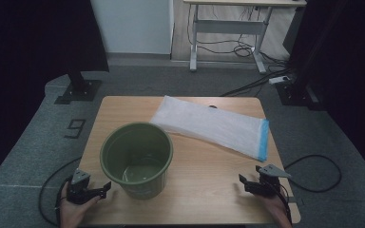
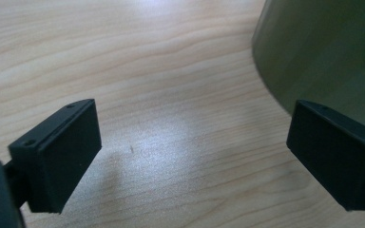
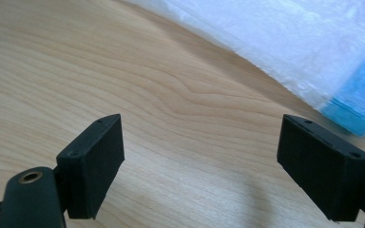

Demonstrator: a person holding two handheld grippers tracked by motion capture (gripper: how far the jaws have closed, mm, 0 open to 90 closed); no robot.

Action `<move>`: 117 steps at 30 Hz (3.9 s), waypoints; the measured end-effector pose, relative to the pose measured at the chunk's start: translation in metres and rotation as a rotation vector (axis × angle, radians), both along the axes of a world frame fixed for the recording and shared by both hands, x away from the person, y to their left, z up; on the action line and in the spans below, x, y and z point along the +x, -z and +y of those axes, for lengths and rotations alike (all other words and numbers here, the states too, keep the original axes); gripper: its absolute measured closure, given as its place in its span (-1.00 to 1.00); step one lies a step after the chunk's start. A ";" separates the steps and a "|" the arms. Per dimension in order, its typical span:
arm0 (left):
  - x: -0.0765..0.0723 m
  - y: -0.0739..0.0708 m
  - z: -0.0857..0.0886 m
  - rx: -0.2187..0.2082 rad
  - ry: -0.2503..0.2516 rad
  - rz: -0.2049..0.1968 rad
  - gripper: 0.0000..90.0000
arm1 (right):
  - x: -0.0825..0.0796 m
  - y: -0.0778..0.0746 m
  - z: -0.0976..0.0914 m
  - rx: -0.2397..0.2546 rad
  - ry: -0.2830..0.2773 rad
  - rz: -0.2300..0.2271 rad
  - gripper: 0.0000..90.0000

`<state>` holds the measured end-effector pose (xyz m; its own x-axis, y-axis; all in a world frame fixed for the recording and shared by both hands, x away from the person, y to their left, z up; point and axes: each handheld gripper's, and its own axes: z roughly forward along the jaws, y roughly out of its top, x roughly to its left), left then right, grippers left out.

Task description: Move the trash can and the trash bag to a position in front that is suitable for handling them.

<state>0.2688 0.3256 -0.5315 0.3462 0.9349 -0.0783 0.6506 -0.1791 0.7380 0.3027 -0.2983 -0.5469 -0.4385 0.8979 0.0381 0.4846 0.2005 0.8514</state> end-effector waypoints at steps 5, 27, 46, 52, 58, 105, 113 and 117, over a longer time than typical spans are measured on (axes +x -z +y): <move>-0.005 -0.002 0.001 0.007 0.031 -0.020 -0.94 | 0.003 0.001 -0.004 0.048 0.028 0.022 -0.66; -0.044 -0.029 -0.049 0.039 0.268 -0.120 -0.93 | 0.021 -0.005 0.008 0.022 -0.011 -0.012 -0.68; -0.005 -0.031 -0.080 0.015 0.428 -0.131 -0.95 | -0.006 -0.005 -0.014 0.013 0.090 -0.019 -0.70; 0.006 -0.032 -0.091 0.030 0.443 -0.127 -0.95 | -0.005 -0.004 -0.013 0.003 0.070 -0.013 -0.70; 0.020 -0.032 -0.101 0.031 0.447 -0.122 -0.96 | -0.006 -0.006 -0.007 -0.008 0.030 -0.016 -0.71; 0.091 -0.037 -0.187 0.064 0.433 -0.141 -0.83 | -0.006 -0.003 -0.003 -0.050 -0.025 0.008 -0.71; 0.064 -0.045 -0.164 0.089 0.421 -0.158 -0.87 | -0.008 -0.005 -0.003 -0.039 -0.027 0.000 -0.71; 0.051 -0.045 -0.153 0.082 0.420 -0.162 -0.87 | -0.007 -0.004 -0.003 -0.041 -0.023 0.008 -0.71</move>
<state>0.3196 0.1727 -0.4863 0.6985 0.7115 0.0766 0.3862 -0.4649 0.7967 0.2957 -0.3014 -0.5430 -0.4592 0.8883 0.0053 0.4862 0.2463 0.8384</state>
